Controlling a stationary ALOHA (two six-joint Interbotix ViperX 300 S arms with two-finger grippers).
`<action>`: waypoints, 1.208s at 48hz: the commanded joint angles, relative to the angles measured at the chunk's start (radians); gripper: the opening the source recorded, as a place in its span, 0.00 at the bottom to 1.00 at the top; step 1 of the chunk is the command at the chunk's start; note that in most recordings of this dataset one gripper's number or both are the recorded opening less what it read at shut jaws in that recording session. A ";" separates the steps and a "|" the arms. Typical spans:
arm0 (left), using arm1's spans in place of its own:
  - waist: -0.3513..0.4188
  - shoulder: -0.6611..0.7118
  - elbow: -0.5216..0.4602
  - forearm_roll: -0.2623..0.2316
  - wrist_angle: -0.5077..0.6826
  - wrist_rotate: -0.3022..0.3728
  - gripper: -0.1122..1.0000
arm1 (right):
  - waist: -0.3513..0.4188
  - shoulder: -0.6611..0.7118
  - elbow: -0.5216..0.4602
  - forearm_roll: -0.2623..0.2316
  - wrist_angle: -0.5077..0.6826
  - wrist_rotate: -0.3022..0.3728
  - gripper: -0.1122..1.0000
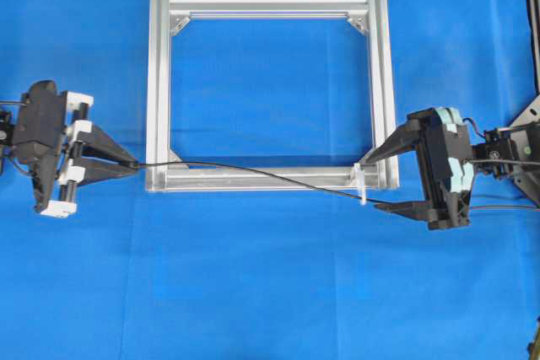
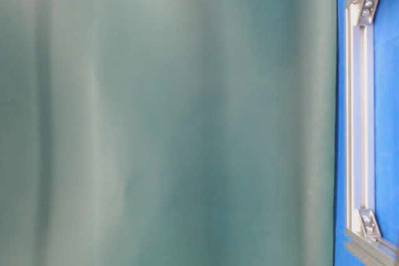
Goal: Insert the wire through the string loop located on the right side.
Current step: 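Pull the plug leftward with the left gripper, drawing cable through loop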
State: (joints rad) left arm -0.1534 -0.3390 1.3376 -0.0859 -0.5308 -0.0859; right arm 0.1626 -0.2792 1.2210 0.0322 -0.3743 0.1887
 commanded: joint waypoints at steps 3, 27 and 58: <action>0.037 -0.015 0.009 0.003 0.055 0.000 0.17 | -0.003 -0.023 -0.017 0.011 0.008 0.000 0.95; 0.049 0.000 0.003 0.005 0.129 0.035 0.23 | -0.005 -0.046 -0.031 0.026 0.018 0.000 0.95; 0.061 -0.170 -0.048 0.005 0.216 0.035 0.84 | -0.008 -0.086 -0.110 0.025 0.140 -0.006 0.95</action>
State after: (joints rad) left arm -0.0951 -0.4541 1.3223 -0.0844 -0.3359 -0.0552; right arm 0.1580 -0.3375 1.1490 0.0552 -0.2638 0.1841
